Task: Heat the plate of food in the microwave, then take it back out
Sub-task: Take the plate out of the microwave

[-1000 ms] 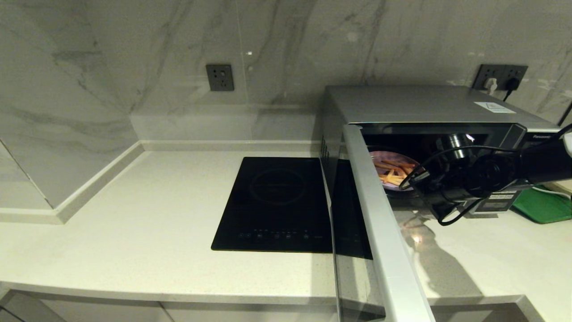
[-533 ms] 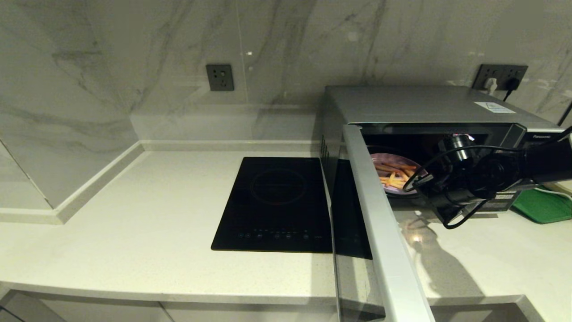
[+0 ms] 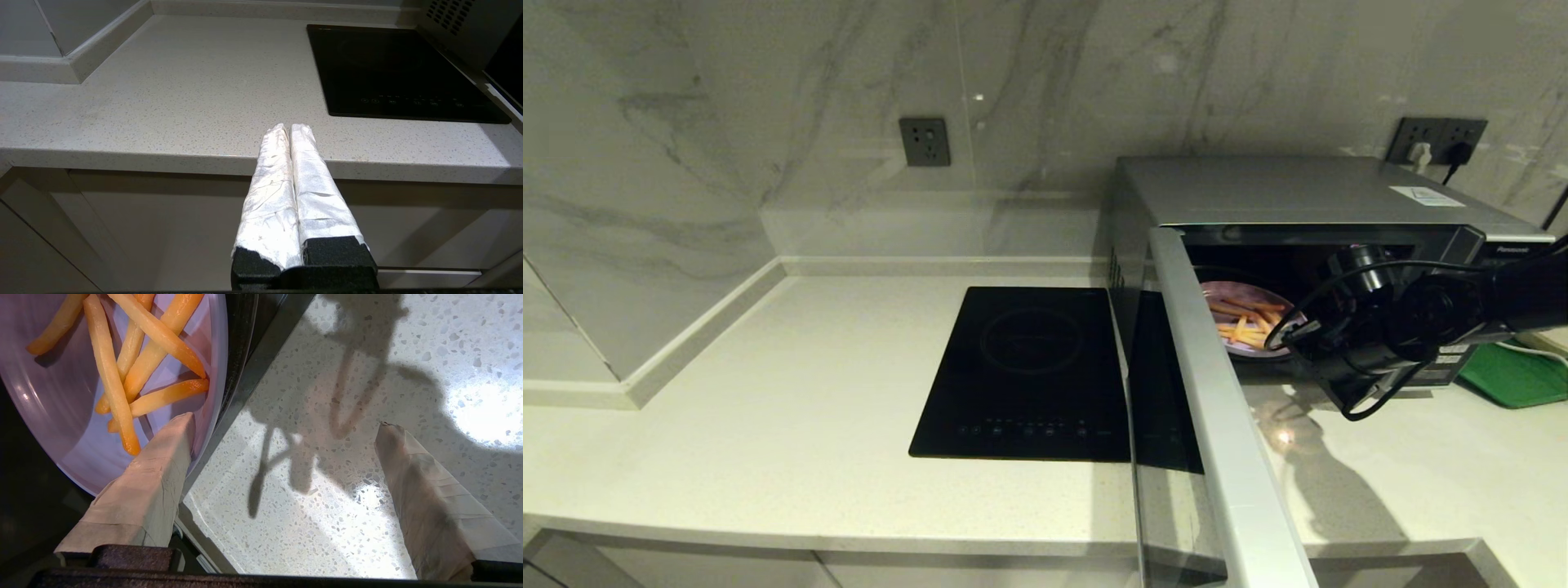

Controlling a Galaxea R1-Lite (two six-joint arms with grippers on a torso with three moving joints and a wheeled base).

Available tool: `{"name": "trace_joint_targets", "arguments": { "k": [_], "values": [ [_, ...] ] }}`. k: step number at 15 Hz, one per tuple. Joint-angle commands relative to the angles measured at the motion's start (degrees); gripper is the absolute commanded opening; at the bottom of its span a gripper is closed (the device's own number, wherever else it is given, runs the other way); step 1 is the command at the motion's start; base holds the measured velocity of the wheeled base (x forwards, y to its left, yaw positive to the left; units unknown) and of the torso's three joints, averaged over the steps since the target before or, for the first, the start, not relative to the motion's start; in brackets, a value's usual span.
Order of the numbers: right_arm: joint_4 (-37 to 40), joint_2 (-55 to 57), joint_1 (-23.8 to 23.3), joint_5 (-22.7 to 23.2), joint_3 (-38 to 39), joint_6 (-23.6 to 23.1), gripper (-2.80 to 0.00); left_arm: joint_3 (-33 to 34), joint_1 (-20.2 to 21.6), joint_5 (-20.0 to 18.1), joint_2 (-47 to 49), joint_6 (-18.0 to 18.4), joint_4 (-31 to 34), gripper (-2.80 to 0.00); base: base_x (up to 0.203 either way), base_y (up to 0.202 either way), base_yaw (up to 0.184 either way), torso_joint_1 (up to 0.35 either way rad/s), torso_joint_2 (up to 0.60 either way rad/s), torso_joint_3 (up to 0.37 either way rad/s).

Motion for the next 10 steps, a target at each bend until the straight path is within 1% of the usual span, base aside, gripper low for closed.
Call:
{"name": "trace_joint_targets", "arguments": {
  "k": [1, 10],
  "values": [
    [0.1, 0.5, 0.0, 0.0, -0.5, 0.1, 0.00, 0.0, 0.0, 0.0, 0.0, 0.0, 0.0, -2.80, 0.000, 0.000, 0.000, 0.000, 0.00, 0.000],
    [0.1, 2.7, 0.1, 0.0, -3.2, -0.4, 0.00, 0.0, 0.0, 0.0, 0.0, 0.0, 0.0, -2.80, 0.000, 0.000, 0.000, 0.000, 0.00, 0.000]
  ]
}}
